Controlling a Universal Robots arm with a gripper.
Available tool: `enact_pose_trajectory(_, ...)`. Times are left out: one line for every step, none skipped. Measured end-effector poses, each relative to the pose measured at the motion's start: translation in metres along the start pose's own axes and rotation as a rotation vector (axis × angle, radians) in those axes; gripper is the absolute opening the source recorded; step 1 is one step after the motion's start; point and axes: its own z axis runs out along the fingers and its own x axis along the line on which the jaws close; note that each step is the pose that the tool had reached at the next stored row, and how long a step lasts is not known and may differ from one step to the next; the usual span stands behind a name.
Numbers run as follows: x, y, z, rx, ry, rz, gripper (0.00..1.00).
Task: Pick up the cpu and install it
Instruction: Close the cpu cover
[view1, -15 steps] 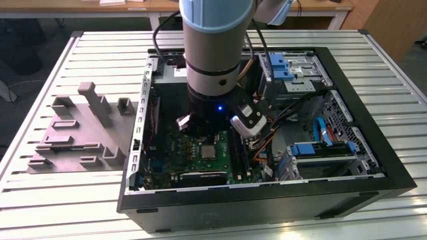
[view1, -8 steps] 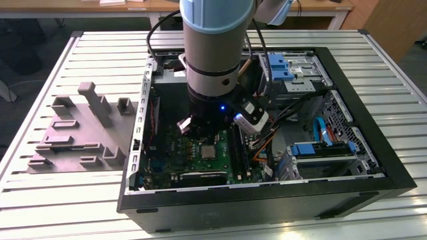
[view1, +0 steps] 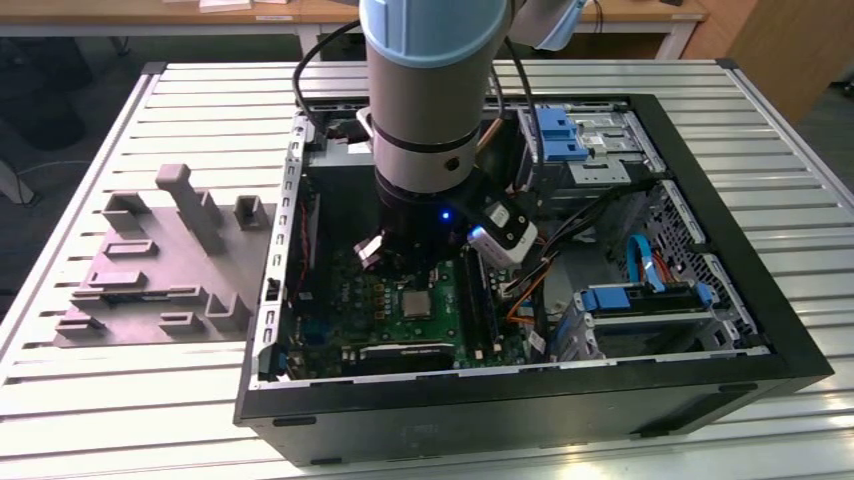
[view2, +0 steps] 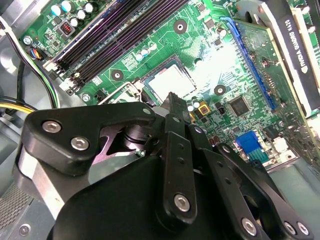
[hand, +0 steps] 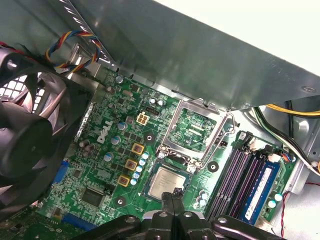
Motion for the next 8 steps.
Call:
enact_pose_trajectory(0.0, 0.0, 0.0, 0.0, 0.0, 0.0, 0.11)
enact_pose_trajectory(0.0, 0.0, 0.0, 0.0, 0.0, 0.0, 0.11)
enact_pose_trajectory(0.0, 0.0, 0.0, 0.0, 0.0, 0.0, 0.11)
enact_pose_trajectory(0.0, 0.0, 0.0, 0.0, 0.0, 0.0, 0.11)
enact_pose_trajectory(0.0, 0.0, 0.0, 0.0, 0.0001, 0.0, 0.11)
enact_pose_trajectory(0.0, 0.0, 0.0, 0.0, 0.0, 0.0, 0.11)
enact_pose_trajectory(0.0, 0.0, 0.0, 0.0, 0.0, -0.001, 0.11)
enact_pose_trajectory(-0.0002, 0.0002, 0.0001, -0.0002, -0.0001, -0.004, 0.11)
